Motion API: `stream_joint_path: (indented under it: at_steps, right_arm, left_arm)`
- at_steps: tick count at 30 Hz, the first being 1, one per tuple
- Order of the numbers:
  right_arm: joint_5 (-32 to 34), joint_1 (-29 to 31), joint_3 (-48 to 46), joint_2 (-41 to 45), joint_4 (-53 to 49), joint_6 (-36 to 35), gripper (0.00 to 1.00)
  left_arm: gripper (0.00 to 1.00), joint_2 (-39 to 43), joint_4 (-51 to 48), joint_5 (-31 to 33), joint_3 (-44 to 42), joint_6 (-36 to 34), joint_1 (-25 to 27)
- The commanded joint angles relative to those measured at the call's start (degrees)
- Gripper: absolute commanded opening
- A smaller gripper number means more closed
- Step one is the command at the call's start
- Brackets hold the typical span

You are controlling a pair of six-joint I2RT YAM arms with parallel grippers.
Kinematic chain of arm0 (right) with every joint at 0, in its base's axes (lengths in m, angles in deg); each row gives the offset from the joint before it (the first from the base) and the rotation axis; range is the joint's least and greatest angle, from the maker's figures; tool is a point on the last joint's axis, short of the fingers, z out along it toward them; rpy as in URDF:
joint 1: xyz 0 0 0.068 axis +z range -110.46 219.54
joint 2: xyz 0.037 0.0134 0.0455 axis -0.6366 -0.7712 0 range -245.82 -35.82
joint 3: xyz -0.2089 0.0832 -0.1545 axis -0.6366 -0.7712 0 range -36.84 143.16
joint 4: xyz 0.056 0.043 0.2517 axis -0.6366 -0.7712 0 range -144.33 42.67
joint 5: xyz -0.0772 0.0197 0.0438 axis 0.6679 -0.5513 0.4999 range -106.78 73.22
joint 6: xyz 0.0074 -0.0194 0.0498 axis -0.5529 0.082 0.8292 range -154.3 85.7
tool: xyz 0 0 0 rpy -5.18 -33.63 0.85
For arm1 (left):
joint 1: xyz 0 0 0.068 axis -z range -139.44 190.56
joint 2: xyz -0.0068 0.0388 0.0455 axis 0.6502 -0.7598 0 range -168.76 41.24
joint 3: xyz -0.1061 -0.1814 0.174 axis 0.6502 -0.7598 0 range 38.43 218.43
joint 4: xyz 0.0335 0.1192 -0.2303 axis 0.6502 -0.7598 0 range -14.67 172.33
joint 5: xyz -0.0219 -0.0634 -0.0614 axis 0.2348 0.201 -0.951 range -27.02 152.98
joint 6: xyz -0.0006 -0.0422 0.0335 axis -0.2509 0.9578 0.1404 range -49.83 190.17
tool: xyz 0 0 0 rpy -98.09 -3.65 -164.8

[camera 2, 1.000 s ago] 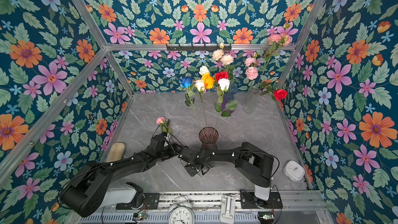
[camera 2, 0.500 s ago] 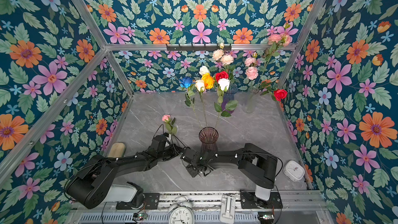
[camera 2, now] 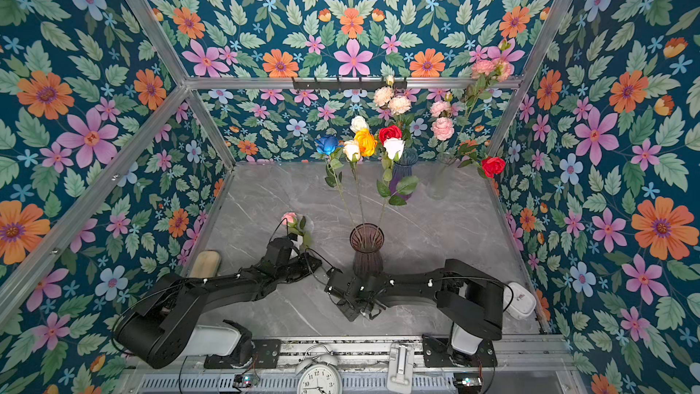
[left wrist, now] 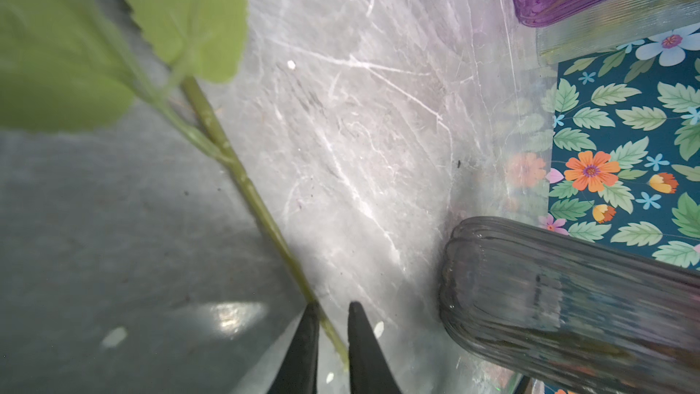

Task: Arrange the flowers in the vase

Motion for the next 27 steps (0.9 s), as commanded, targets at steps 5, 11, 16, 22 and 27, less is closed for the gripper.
stream_joint_path:
  at_steps: [5,11,16,22,27]
  right_arm:
    - [6.6,0.0,-1.7,3.3,-0.3,3.3,0.0]
    - [5.8,0.4,-2.2,4.1,0.7,2.6,0.0]
    - [3.7,1.4,-3.1,5.0,2.4,0.7,0.0]
    - [2.0,2.3,-3.6,5.7,3.6,-1.0,0.0]
    - [5.3,3.4,-4.3,8.3,2.9,-0.1,0.0]
  left_arm:
    - [0.57,0.2,0.9,-1.7,0.8,-0.7,0.0]
    - [0.57,0.0,1.0,-1.9,0.8,-0.5,0.0]
    - [0.56,-0.1,1.4,-1.7,0.8,-0.4,0.0]
    - [0.52,0.6,1.3,-3.0,1.8,-0.7,-1.4]
    - [0.45,2.6,0.6,-6.0,3.5,0.0,-3.0]
